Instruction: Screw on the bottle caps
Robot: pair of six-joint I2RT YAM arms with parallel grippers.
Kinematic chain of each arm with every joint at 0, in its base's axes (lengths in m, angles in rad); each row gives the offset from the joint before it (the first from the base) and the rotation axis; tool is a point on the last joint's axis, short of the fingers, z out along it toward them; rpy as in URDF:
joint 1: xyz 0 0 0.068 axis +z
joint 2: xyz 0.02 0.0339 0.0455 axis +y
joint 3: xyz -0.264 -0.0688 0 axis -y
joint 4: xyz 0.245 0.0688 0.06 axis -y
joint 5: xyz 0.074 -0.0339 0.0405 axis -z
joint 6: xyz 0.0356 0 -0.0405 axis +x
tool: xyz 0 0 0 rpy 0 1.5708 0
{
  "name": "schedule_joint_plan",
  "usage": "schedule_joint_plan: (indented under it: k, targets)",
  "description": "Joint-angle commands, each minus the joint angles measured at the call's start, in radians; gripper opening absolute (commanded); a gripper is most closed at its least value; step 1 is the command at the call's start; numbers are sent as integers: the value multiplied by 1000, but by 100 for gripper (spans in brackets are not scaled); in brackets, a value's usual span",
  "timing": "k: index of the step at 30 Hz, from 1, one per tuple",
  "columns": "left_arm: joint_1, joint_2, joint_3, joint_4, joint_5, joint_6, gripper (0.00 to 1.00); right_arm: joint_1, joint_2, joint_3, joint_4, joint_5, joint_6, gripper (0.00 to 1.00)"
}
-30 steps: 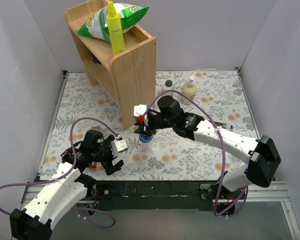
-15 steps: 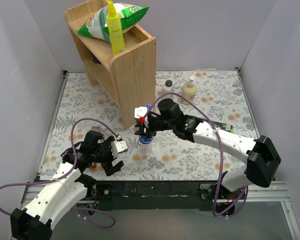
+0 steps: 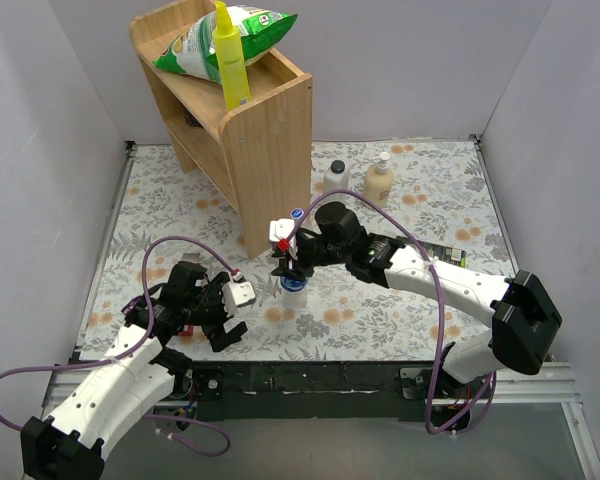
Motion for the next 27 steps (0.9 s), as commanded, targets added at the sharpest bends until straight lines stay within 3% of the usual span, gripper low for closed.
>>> schedule_joint_plan:
  k: [1,15,18,20,23,27]
  targets:
    - [7,-10,-1,16,9,13,98,11,-34,-15,45,3,-8,51]
    - [10,-4,-8,22,6,11,98,14,-37,0,51,-13,20,62]
    - [10,-4,-11,24,4,10,98,14,-38,15,54,-17,32,69]
    - [10,-5,-8,24,4,10,98,14,-40,38,40,-9,40,82]
    - [10,-9,-8,22,6,8,98,14,-50,113,-36,13,37,85]
    - [10,-7,-9,22,7,13,98,14,-61,250,-270,9,-9,88]
